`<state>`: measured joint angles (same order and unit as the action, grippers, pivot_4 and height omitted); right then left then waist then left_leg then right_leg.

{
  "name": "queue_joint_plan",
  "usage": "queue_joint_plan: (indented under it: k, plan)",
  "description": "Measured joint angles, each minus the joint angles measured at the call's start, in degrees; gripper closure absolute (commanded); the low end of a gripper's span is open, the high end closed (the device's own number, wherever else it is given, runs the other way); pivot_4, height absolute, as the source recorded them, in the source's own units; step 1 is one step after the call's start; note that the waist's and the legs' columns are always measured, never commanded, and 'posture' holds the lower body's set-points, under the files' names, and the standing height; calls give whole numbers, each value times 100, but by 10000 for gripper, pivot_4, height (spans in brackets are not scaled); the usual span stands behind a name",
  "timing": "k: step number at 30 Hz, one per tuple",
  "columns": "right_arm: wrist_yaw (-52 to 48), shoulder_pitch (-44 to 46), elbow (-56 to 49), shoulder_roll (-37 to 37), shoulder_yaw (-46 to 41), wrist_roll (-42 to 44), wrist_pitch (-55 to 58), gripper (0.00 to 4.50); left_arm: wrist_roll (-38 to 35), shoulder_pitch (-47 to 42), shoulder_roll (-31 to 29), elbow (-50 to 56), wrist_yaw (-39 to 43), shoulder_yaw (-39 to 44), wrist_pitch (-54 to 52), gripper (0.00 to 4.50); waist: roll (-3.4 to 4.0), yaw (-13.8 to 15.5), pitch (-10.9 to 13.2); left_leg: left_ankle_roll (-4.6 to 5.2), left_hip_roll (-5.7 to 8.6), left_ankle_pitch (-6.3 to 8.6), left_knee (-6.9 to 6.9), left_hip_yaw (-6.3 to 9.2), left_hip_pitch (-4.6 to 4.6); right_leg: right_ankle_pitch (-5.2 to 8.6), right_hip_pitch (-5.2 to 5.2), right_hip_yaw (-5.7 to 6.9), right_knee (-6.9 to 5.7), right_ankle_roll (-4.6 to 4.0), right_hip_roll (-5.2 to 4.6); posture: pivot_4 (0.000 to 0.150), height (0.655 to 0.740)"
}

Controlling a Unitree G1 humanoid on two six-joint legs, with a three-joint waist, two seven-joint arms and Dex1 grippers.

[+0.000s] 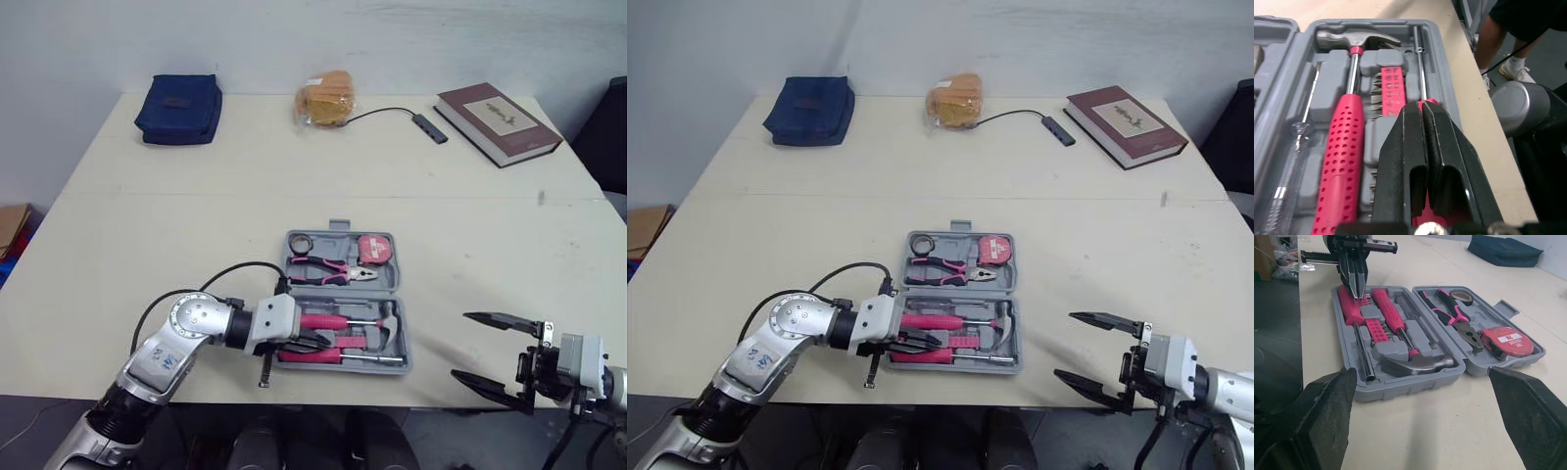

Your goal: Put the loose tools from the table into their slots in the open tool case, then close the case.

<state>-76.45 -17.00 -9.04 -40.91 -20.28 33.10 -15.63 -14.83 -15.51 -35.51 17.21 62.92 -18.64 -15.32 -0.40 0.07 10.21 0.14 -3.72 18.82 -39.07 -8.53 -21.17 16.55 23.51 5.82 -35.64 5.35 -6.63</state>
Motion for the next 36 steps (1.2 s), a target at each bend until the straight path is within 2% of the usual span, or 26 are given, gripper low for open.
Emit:
queue_joint_plan:
  k: [19, 30, 34, 36]
  plan:
    - [301, 5, -345, 0, 0, -43, 346, 0, 269, -88, 61, -188, -72, -322, -70, 44487, 6, 19, -9, 5, -1, 3, 0, 2, 5, -1, -7, 0, 2, 1, -5, 1500, 7400]
    - [475, 10, -471, 0, 43, -52, 457, 0, 395, -297, 11, -157, -180, -652, -454, 44487, 44, 45, -91, 40, -5, 25, 1, 3, 24, 0, -24, 0, 6, 0, -4, 1500, 7400]
    - [497, 38, -498, 0, 82, -52, 489, 0, 394, -276, 11, -175, -203, -638, -403, 44487, 52, 49, -116, 40, -6, 25, 2, 3, 28, 1, -27, 0, 7, -1, -3, 1500, 7400]
    - [605, 123, -550, 0, 147, -49, 622, 0, 213, -89, 155, -348, -171, -368, -86, 44487, 54, 32, -116, 40, -16, 26, 2, 3, 27, 2, -24, -2, 4, -3, -6, 1500, 7400]
